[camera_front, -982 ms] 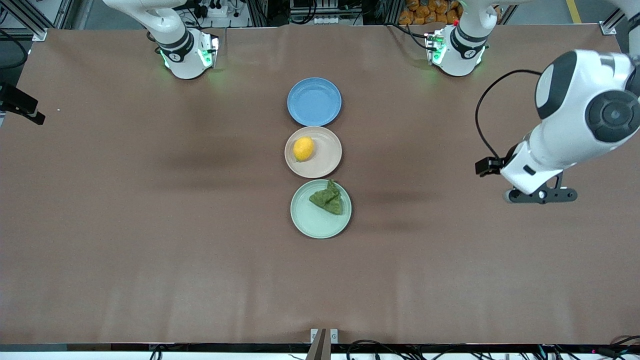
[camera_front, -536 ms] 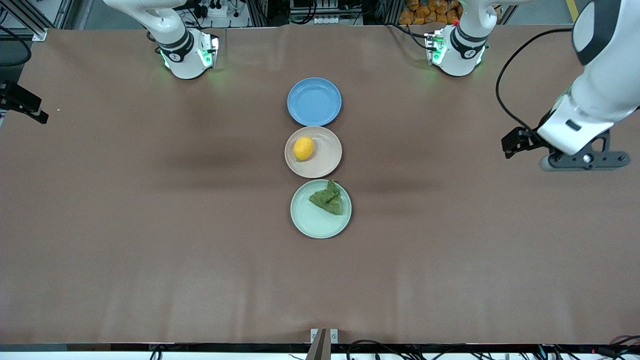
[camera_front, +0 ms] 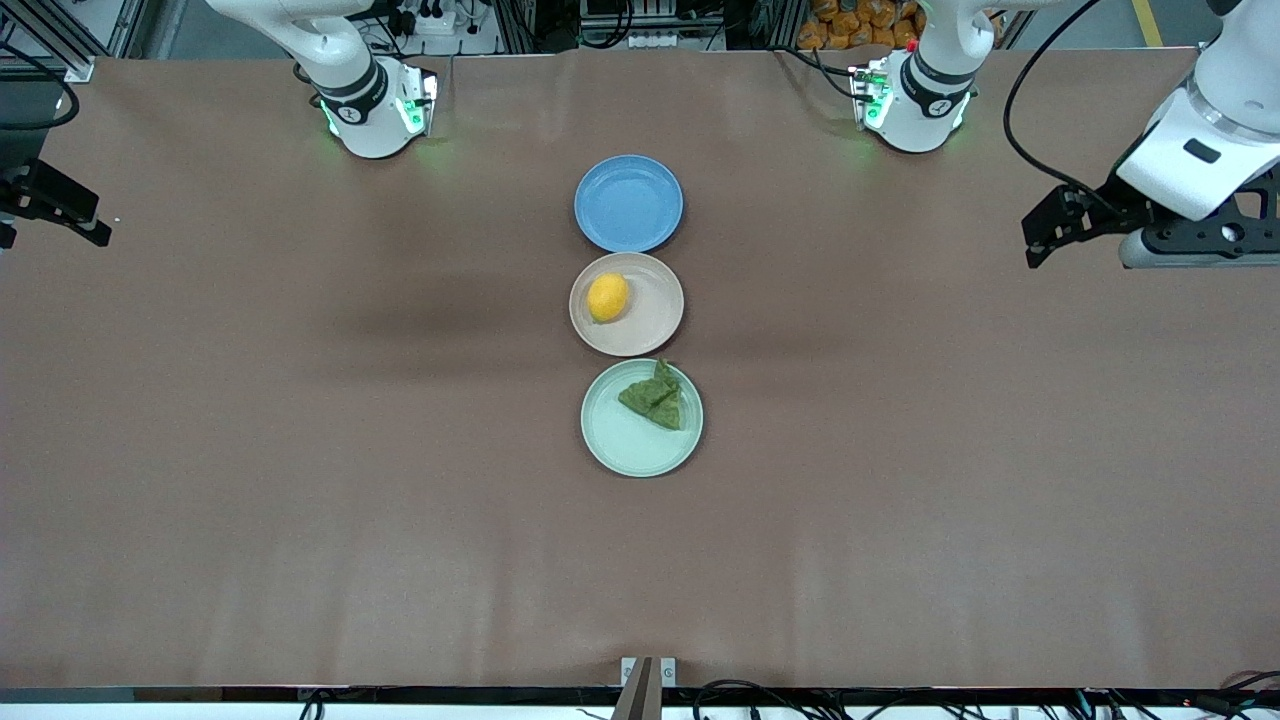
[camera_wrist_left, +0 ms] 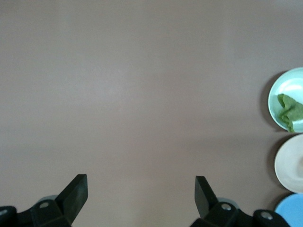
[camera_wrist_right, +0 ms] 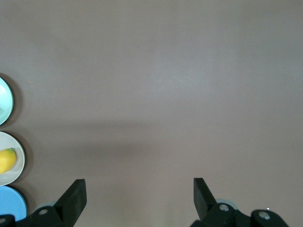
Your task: Place lemon and lettuce in plates
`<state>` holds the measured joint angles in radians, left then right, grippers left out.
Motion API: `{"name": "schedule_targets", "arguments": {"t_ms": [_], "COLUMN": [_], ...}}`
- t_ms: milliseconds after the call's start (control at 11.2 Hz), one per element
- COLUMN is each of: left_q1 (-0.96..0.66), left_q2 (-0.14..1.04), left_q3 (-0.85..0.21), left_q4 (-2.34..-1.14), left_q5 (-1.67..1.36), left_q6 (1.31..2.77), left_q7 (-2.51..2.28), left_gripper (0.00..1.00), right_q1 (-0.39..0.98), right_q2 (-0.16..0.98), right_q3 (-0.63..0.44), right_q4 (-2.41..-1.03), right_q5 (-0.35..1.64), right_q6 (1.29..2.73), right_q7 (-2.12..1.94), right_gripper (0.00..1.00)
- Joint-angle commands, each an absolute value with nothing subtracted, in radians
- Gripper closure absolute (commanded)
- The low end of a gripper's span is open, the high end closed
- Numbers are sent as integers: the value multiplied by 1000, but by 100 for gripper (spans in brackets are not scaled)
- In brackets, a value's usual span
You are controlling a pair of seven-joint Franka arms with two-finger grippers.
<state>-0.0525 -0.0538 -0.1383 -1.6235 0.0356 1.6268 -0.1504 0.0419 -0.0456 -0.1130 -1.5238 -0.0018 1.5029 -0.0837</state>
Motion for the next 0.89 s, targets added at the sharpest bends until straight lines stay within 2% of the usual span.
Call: {"name": "schedule_targets", "arguments": {"t_ms": [0, 804], "left_q1": [-57, -55], "left_q2": [-63, -63], "left_q3": [-130, -129], "left_q4": [-1597, -1589], "left_q5": [8, -9], "left_q6": [1557, 1557], "left_q7": [-71, -72], "left_gripper": [0, 0], "right_q1": [26, 25], "right_q2": [-54, -52], "right_q3": [-95, -101], "right_q4": [-1517, -1513], "right_q5": [-8, -5], "right_q6": [1486, 1489], "right_q7": [-94, -94], "right_gripper": [0, 0]}}
